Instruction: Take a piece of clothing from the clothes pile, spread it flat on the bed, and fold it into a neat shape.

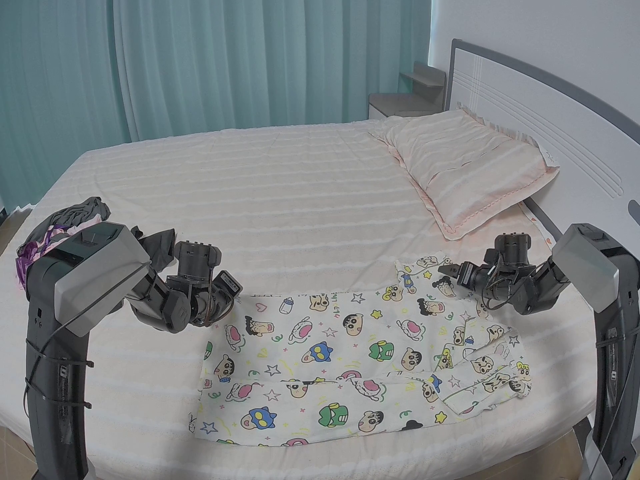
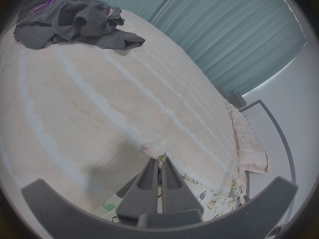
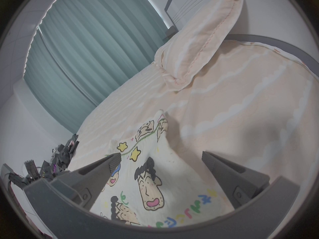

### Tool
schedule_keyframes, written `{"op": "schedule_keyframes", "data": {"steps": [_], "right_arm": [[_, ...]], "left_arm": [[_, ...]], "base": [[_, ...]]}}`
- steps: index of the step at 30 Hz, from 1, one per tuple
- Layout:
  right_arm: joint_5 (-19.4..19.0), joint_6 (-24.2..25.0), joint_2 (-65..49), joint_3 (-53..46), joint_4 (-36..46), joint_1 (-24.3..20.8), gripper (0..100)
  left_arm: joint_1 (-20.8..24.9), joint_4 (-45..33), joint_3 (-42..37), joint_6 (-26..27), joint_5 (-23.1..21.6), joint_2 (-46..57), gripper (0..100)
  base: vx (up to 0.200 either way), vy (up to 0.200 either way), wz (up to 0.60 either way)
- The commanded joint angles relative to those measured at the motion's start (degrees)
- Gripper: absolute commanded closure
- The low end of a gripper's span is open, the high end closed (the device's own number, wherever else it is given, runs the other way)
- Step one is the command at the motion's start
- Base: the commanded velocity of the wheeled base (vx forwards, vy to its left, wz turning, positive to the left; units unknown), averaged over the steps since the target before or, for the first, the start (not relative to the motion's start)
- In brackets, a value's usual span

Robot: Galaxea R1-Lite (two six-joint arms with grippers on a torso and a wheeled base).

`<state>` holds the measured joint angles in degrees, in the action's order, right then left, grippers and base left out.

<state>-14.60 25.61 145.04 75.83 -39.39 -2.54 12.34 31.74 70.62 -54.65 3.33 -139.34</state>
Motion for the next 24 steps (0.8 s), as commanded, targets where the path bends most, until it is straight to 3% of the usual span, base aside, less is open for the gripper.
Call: {"op": "schedule_keyframes", "data": {"steps": [1,3,4,24], "right_arm": [[0.45,-0.56,2.88,1.78,0.54,-1.68,0],[0.37,-1.18,2.88,1.34,0.54,-1.68,0],[0.37,-1.53,2.79,1.17,0.63,-1.68,100],[-0.95,-1.09,2.96,1.17,-7.28,1.83,100]], "left_arm": [[0.06,-0.02,-0.13,-0.02,0.01,0.21,100],[0.06,-0.02,-0.04,-0.02,0.01,0.21,100],[0.06,-0.02,-0.13,-0.02,0.01,0.21,100],[-0.3,-0.46,0.75,0.6,1.95,1.53,100]], "base": [[0.0,0.0,0.0],[0.0,0.0,0.0],[0.0,0.0,0.0],[0.0,0.0,0.0]]}}
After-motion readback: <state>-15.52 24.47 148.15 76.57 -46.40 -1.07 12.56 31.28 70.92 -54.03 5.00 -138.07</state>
